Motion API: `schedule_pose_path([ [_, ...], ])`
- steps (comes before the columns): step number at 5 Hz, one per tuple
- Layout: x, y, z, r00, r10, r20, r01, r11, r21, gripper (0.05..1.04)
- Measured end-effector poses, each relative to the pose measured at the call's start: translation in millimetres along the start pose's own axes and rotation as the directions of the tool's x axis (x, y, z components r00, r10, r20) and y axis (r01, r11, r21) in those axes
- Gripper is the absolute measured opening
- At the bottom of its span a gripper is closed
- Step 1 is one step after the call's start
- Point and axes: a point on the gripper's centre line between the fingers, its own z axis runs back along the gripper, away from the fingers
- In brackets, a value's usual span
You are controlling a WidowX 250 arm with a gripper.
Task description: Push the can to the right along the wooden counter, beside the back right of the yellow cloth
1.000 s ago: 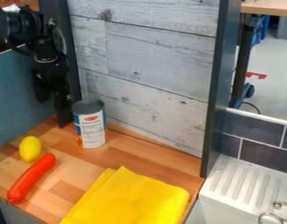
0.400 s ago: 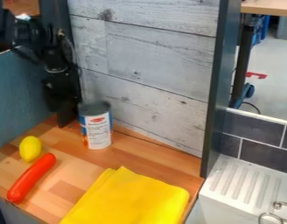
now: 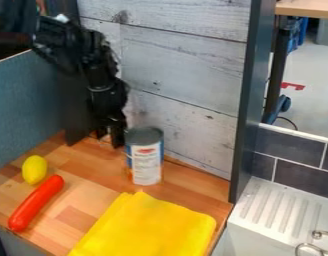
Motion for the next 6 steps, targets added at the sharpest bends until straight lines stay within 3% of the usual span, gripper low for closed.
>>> schedule_pose_path([
  [2,24.9,-76.4,-4.4,0.988,-0.152,0.016,0.152,0.983,-0.098,0.999],
  [3,25.2,-77.8,-0.5,0.995,-0.099,0.028,0.101,0.987,-0.126,0.999],
  [5,2.9,-36.1,36.1,0.993,0.113,0.021,-0.111,0.991,-0.072,0.999],
  [6,-29.2,-30.0,51.7,0.981,0.159,-0.110,-0.174,0.975,-0.137,0.999],
])
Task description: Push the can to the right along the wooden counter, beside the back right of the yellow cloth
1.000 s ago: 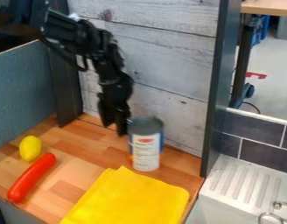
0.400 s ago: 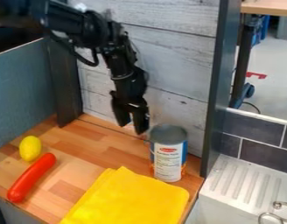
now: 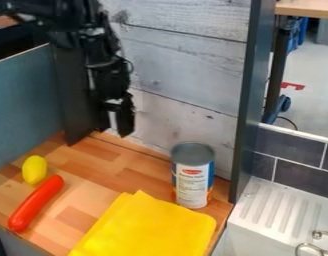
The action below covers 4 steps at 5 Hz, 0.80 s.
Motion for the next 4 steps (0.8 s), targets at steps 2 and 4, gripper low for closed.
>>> schedule_pose_path([
  [2,-68.8,-17.6,8.0,0.995,0.000,-0.099,-0.001,1.000,-0.005,0.999],
  [4,-92.6,-26.1,18.9,0.997,-0.064,-0.040,0.066,0.996,0.067,0.999],
])
